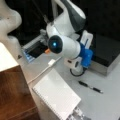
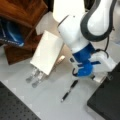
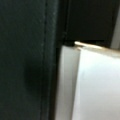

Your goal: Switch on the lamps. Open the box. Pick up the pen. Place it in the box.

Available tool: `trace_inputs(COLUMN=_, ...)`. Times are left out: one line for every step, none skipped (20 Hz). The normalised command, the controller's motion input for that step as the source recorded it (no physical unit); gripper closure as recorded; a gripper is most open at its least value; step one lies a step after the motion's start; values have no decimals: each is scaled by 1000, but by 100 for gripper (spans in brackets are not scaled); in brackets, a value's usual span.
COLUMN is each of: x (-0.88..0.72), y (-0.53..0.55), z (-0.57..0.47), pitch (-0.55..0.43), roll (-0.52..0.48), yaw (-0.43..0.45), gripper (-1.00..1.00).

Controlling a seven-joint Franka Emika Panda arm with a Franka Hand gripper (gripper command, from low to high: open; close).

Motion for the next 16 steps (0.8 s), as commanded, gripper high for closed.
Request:
trace_inputs(x=-137, y=6, z=22, pitch=21, roll=67, yaw=-102, gripper=100)
trace_inputs(x=-141, y=5, z=21, pitch=23, roll=73, yaw=-101, gripper=100)
trace_inputs(x=-148, y=4, z=29, pitch=22, roll=75, yaw=-100, gripper=100)
trace_inputs(x=-150, y=5, z=31, pitch=21, roll=73, yaw=-101, gripper=100)
trace_inputs(x=-152, y=6, z=35, pitch=25, roll=74, yaw=-103, gripper=100)
trace_inputs(x=-149, y=10, z=30, pitch=24, roll=68, yaw=-105, gripper=100)
trace_inputs(x=-145, y=12, z=24, pitch=22, roll=63, yaw=-107, gripper=100)
trace_inputs(x=-138, y=16, z=7, pitch=12, roll=59, yaw=-108, gripper=100)
trace_inputs(x=-127, y=16, z=-8, pitch=6, roll=58, yaw=-106, gripper=100)
trace_inputs(x=-119, y=18, z=-17, pitch=4, roll=57, yaw=-105, gripper=100)
trace_inputs(x=-113, y=25, z=-25, pitch=2, roll=50, yaw=-109, gripper=100)
trace_inputs(x=-108, y=33, z=-32, pitch=-3, roll=48, yaw=-113, gripper=100)
trace_inputs(x=-102, y=38, z=-32, pitch=-5, roll=48, yaw=-114, gripper=100)
trace_inputs(x=-98, y=47, z=-31, pitch=-2, roll=45, yaw=-117, gripper=100)
trace_inputs(x=-89, y=61, z=-24, pitch=2, roll=39, yaw=-126, gripper=100)
trace_inputs(x=-80, y=76, z=-14, pitch=2, roll=36, yaw=-132, gripper=100)
